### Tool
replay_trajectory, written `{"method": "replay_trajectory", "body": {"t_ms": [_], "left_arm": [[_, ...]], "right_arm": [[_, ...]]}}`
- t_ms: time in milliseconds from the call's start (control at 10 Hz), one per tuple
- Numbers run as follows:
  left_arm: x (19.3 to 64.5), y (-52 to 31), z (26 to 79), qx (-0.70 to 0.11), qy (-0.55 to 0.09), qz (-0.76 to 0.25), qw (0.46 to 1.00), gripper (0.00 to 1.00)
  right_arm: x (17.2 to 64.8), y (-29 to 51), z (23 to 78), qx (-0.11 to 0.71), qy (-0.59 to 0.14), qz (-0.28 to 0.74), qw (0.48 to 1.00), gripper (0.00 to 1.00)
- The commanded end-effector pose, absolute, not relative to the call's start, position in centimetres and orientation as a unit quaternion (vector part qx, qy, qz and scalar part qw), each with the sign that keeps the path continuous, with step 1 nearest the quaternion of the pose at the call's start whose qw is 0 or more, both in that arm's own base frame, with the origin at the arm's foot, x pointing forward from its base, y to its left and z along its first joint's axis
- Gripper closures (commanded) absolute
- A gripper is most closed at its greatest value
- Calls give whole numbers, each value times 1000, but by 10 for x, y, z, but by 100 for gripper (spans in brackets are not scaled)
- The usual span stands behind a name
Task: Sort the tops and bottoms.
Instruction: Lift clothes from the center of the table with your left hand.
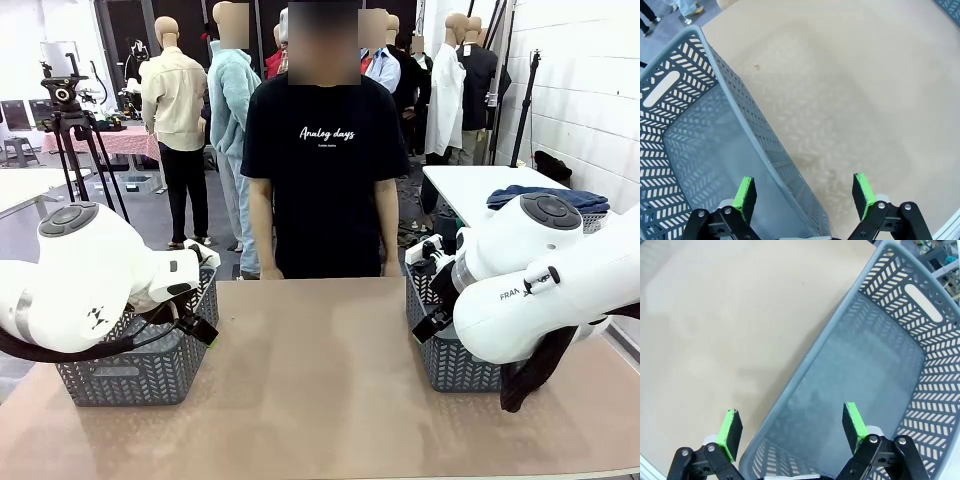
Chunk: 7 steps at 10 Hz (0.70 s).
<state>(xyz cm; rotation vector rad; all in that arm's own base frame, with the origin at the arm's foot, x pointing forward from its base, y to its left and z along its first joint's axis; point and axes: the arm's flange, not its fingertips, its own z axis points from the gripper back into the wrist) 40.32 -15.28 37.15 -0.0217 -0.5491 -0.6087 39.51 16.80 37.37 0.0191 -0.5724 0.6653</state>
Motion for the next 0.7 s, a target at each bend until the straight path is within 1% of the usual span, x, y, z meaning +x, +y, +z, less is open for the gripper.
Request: {"method": "replay_trajectory", "body": {"t_ms": [0, 600], "left_arm": [[404, -152, 371, -10, -267, -295, 917, 0], [404, -152, 371, -10, -267, -295, 917, 0]], "right_arm": [[395, 168, 374, 10, -277, 321, 905, 0], [395, 168, 374, 10, -277, 321, 905, 0]]}}
